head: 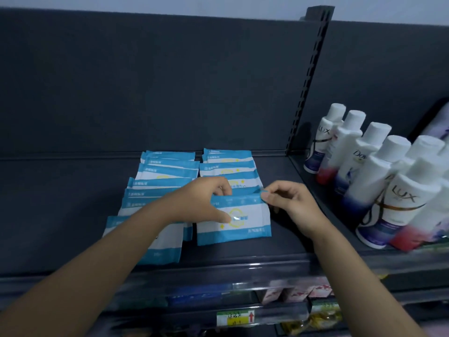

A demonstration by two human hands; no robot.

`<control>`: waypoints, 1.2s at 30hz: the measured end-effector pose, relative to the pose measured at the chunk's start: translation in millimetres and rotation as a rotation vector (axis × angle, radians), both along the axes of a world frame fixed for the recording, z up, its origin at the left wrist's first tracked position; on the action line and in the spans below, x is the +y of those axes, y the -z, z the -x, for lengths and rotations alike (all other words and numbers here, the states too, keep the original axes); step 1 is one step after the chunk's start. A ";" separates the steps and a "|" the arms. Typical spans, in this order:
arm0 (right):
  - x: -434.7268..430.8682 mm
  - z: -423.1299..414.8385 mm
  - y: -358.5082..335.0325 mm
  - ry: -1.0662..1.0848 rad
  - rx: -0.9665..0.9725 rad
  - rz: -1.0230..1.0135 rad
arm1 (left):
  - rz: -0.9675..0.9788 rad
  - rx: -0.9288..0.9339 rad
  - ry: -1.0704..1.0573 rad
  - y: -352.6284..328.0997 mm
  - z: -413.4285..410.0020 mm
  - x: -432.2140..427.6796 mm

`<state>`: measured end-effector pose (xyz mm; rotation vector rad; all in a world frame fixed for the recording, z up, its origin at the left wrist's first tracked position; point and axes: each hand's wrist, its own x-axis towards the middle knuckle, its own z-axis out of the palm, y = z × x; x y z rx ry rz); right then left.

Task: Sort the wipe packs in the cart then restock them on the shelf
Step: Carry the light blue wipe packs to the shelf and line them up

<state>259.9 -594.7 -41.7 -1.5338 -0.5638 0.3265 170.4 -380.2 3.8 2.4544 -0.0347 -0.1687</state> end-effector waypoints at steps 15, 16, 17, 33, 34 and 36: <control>0.9 18.1 -38.3 0.020 0.280 -0.265 | 1.474 0.012 -0.526 -14.5 -15.2 -19.3; 2.1 21.0 -37.4 -0.027 0.260 -0.189 | 1.350 -0.010 -0.474 -12.7 -15.1 -22.8; 4.0 23.3 -36.8 -0.048 0.225 -0.116 | 1.210 -0.031 -0.395 -11.4 -13.7 -26.1; 11.6 24.2 -14.3 -0.072 -0.527 0.686 | -0.274 -0.117 0.123 -0.6 -9.9 -7.3; 11.0 23.4 -12.5 -0.069 -0.532 0.714 | -0.316 -0.120 0.122 1.7 -7.7 -6.5; 11.3 22.2 -9.9 -0.068 -0.508 0.744 | -0.377 -0.100 0.100 5.0 -4.9 -5.7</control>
